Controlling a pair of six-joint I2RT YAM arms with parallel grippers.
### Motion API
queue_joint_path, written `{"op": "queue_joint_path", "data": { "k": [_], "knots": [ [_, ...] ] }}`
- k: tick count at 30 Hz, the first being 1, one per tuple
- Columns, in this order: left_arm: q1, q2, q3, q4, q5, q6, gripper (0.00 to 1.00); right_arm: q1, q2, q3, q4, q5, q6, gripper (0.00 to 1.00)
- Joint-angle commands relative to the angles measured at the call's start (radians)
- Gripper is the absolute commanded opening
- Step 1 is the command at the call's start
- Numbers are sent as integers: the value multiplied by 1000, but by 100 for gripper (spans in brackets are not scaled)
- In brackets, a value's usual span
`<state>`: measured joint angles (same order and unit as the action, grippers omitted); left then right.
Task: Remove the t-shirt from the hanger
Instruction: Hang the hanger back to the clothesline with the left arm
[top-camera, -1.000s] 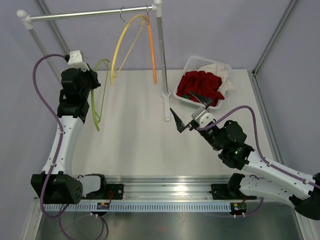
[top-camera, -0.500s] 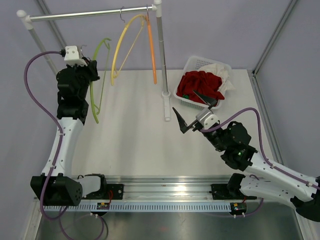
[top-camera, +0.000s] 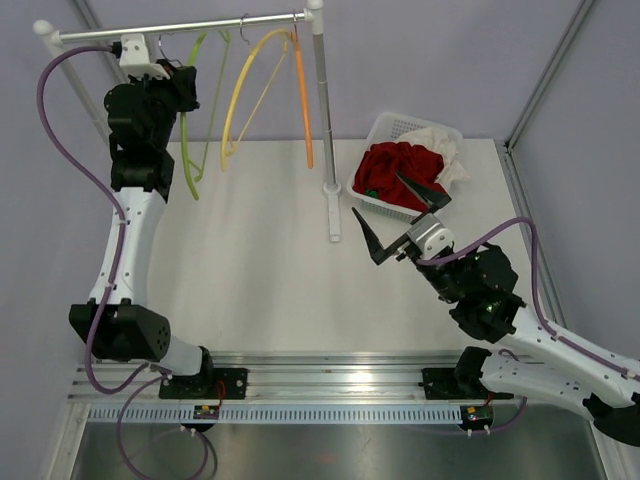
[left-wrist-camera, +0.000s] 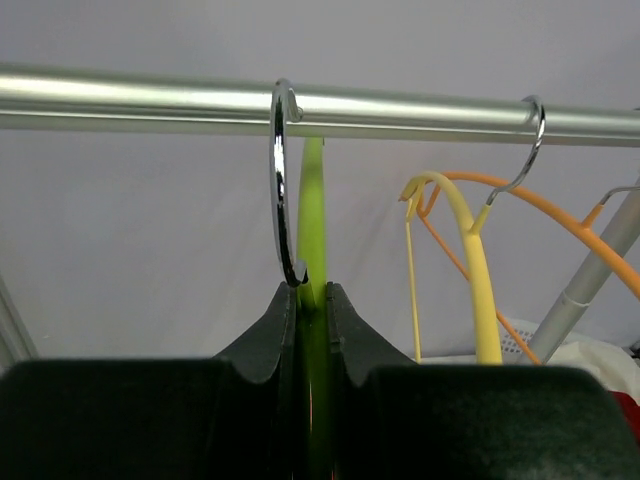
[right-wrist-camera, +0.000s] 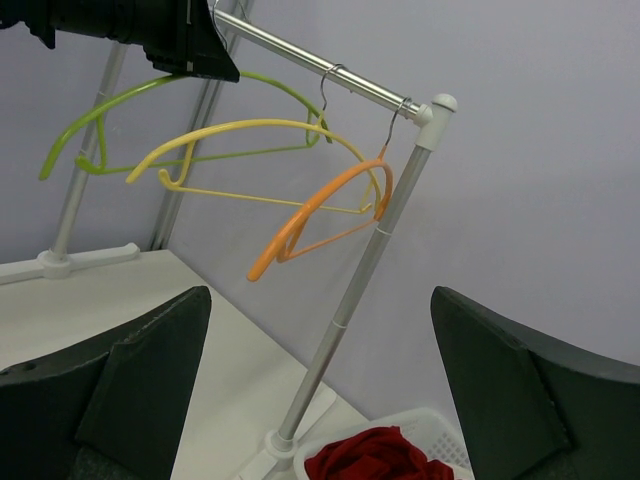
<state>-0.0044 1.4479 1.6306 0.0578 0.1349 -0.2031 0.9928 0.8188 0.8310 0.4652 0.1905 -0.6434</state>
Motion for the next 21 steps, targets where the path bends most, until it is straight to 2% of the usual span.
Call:
{"op": "queue_joint_path", "data": {
  "k": [1, 6, 14, 21],
  "knots": [
    [3, 40, 60, 77, 71, -42, 0, 1, -27, 26, 7, -6, -18, 100],
    [4, 98, 121, 59, 81, -53, 0, 3, -44, 14, 10, -6, -27, 99],
    [0, 9, 25, 109, 48, -45, 0, 3, -50, 3, 13, -2, -32, 99],
    [-20, 43, 107, 68, 42, -30, 0, 1, -44, 5, 12, -6, -30, 100]
  ]
}}
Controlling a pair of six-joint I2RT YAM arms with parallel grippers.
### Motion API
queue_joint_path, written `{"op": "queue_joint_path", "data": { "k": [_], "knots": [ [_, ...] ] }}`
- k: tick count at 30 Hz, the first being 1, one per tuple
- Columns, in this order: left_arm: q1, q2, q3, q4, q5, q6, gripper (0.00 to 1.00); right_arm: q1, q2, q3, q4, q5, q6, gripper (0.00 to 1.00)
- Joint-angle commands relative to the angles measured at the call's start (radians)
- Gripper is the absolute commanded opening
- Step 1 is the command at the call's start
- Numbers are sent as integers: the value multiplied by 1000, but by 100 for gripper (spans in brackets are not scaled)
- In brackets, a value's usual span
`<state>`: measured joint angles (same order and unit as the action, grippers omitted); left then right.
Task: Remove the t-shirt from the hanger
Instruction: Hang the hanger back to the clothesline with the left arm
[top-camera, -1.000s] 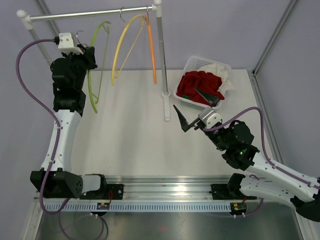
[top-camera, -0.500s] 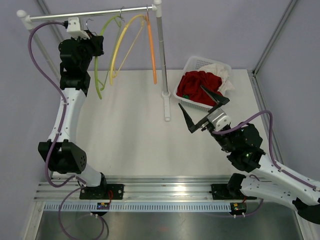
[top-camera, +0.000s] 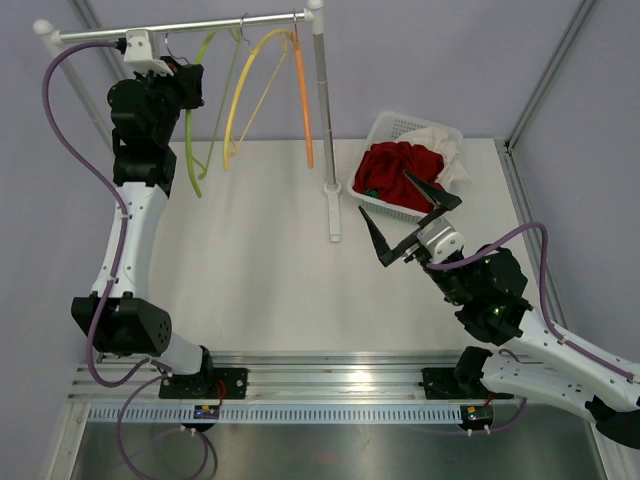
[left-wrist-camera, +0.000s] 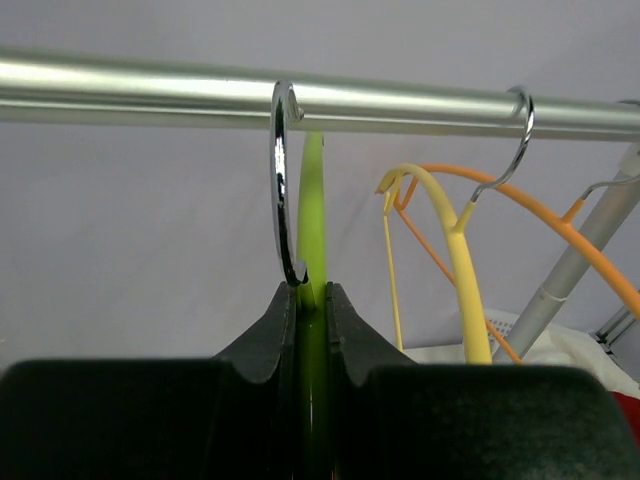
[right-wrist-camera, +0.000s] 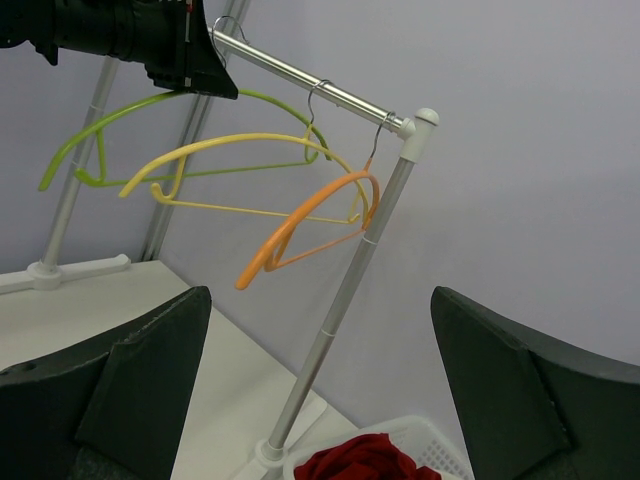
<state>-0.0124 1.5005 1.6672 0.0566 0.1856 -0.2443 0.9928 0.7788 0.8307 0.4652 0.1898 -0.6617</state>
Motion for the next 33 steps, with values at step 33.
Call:
{"op": "queue_joint_path", "data": {
  "k": [33],
  "knots": [
    [-123, 207, 371, -227, -146, 99, 25, 1, -58, -33, -3, -27, -6, 100]
  ]
}}
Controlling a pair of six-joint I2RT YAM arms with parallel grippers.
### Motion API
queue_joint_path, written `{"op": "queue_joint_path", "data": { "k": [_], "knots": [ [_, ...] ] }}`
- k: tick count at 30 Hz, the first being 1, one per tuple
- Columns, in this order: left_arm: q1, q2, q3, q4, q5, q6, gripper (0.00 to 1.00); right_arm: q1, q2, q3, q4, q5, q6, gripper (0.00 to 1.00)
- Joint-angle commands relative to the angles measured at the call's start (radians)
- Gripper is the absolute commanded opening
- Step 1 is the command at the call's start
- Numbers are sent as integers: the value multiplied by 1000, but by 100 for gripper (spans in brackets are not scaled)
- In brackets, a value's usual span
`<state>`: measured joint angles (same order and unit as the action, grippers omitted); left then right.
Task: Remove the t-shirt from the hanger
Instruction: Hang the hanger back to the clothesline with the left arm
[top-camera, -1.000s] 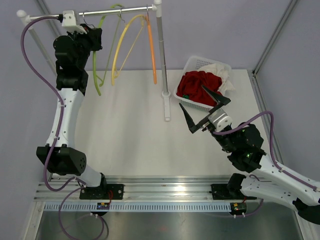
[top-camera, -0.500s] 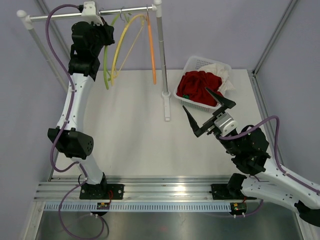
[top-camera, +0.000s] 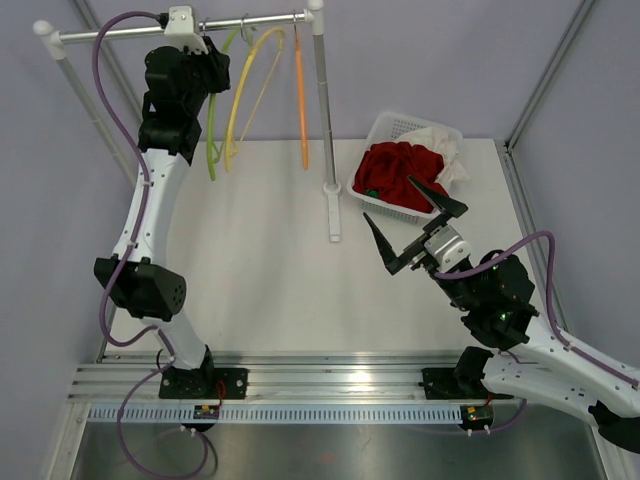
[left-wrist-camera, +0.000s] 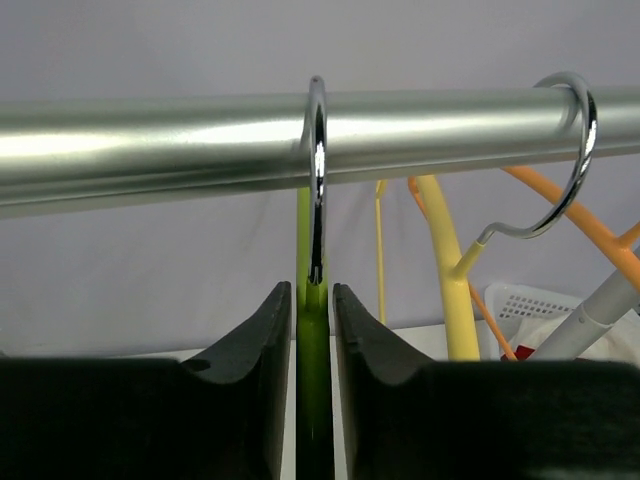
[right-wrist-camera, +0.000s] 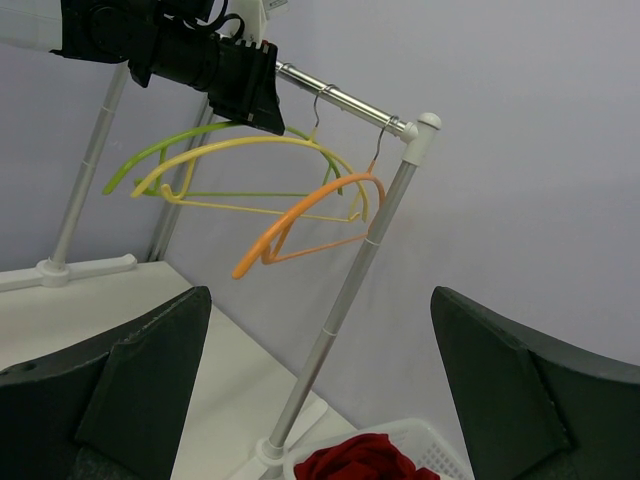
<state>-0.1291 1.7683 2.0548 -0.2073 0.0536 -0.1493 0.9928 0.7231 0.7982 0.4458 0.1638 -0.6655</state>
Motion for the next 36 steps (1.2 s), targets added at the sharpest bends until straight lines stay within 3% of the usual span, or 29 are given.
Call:
{"op": "queue_joint_path", "data": {
  "k": [1, 3, 6, 7, 10, 16, 24, 30, 36],
  "knots": [
    [-6, -69, -22, 37, -15, 2, 27, 1, -2, -1, 14, -1, -2, 99],
    [-6, -99, -57, 48, -30, 2, 31, 3, -4, -1, 14, -1, 0, 99],
    [-6, -156, -123, 89, -44, 4, 48, 1, -1, 3, 10, -3, 0, 100],
    [-6, -164, -131, 88, -44, 5, 60, 1, -1, 3, 10, 0, 0, 100],
    [-6, -202, -150, 75, -38, 10, 80, 1, 1, 4, 8, 3, 4, 100],
    [-6, -309, -238, 65, -31, 10, 98, 1, 21, 16, 4, 35, 21, 99],
    [-6, -553, -490, 114, -44, -19, 99, 1, 122, 75, 14, 136, 89, 99],
    [-6, -785, -734, 190, -37, -61, 99, 1, 159, 139, -7, 249, 263, 100],
    [-6, -1039, -1050, 296, -44, -113, 99, 0, 72, 27, 82, 237, 398, 100]
  ]
}}
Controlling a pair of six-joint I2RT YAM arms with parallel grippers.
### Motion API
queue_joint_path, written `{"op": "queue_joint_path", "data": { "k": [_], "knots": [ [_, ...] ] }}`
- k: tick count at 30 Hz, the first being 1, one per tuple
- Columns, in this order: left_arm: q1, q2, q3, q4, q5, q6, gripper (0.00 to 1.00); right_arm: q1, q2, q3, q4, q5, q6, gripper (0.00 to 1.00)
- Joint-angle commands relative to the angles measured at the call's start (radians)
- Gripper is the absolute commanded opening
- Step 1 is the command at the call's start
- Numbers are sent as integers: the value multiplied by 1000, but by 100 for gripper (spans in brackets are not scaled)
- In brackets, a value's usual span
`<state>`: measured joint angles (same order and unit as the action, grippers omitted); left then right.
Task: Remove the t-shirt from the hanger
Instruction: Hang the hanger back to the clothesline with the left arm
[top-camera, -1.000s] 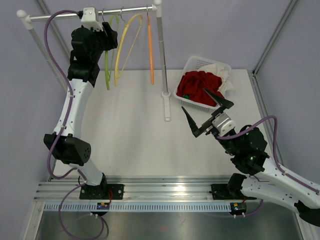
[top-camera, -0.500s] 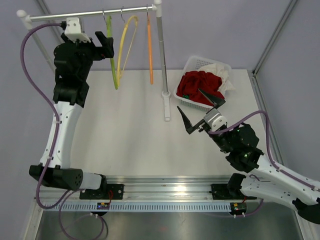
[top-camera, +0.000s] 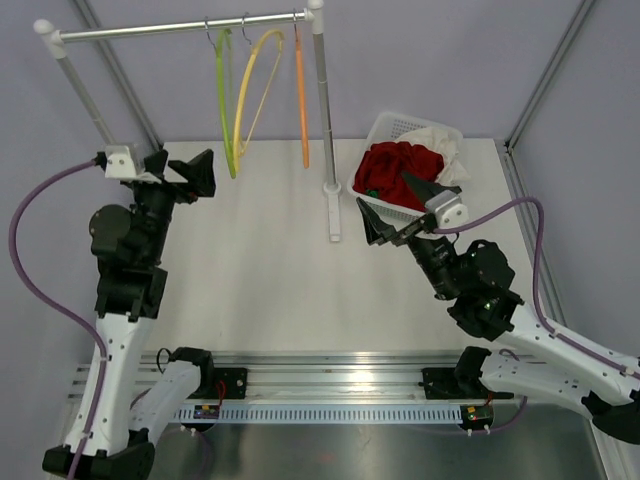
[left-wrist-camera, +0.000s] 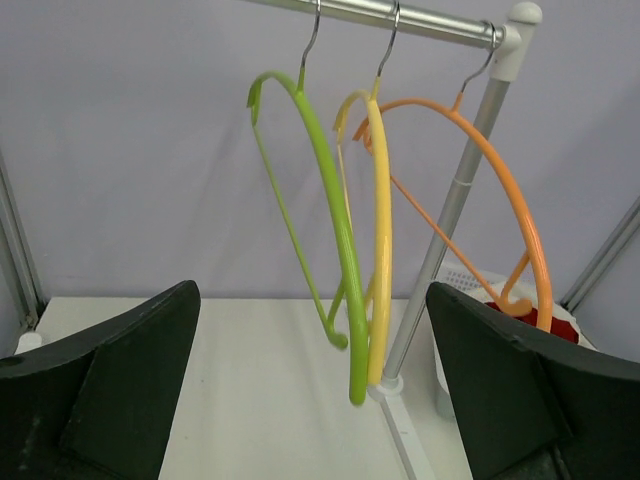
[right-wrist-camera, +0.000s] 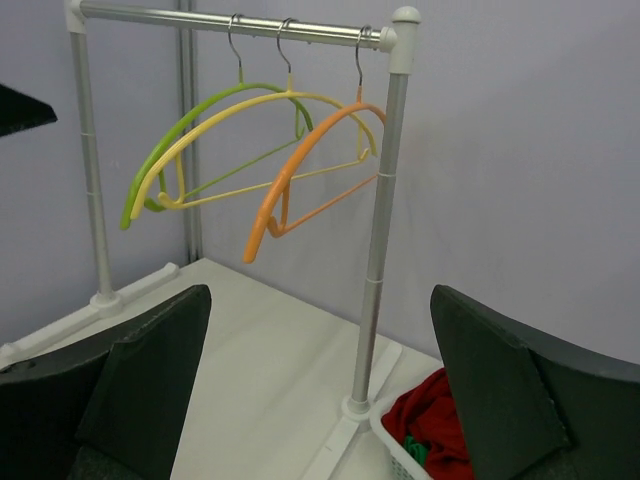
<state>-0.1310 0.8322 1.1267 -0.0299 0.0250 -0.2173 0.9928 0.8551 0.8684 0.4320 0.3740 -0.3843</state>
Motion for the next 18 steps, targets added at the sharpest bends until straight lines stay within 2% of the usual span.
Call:
{"op": "queue_joint_path", "data": {
  "k": [1, 3, 8, 12, 15, 18],
  "knots": [
    [-4, -138, -160, 131, -20, -53, 99, 1, -79, -104, 115, 20, 133, 99],
    [-4, -247, -270, 151, -20, -85, 99, 1, -134, -169, 186, 22, 166, 100],
    [-4, -448, -444, 174, 32, -158, 99, 1, -246, -345, 304, 92, 367, 100],
    [-4, -597, -579, 173, -20, -177, 99, 1, -275, -420, 355, 52, 485, 99],
    [-4, -694, -654, 215, -20, -201, 99, 0, -269, -408, 304, -4, 455, 99],
    [-4, -772, -754, 266, -17, -241, 99, 1, -255, -391, 268, 38, 421, 100]
  ]
}}
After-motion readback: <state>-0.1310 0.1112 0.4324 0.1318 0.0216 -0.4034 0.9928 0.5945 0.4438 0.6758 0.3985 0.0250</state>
